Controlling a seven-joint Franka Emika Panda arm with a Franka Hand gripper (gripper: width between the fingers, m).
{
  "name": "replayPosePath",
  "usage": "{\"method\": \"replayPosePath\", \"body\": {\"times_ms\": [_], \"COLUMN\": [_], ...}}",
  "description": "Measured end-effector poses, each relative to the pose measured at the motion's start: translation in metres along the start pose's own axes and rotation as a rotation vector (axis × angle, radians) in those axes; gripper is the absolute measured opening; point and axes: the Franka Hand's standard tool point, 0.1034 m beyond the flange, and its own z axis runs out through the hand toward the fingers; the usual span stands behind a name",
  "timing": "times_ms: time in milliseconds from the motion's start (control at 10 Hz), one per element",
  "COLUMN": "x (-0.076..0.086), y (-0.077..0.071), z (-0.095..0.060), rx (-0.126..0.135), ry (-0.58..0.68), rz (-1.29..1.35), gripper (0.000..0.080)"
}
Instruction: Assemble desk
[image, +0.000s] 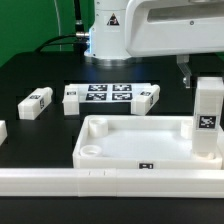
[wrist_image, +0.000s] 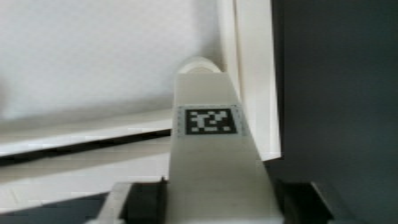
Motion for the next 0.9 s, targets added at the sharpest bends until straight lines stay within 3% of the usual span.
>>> {"method": "replayPosePath", "body": {"times_ms": [200,900], "x": [-0.0022,-0.0025], "y": [-0.0001,0.0005], "z": [-0.0002,0.0003], "rx": [0.008,0.006], "ry": [-0.002,-0.003], "rz": [0.215,0.607], "gripper": [0.0288,0.0288]}}
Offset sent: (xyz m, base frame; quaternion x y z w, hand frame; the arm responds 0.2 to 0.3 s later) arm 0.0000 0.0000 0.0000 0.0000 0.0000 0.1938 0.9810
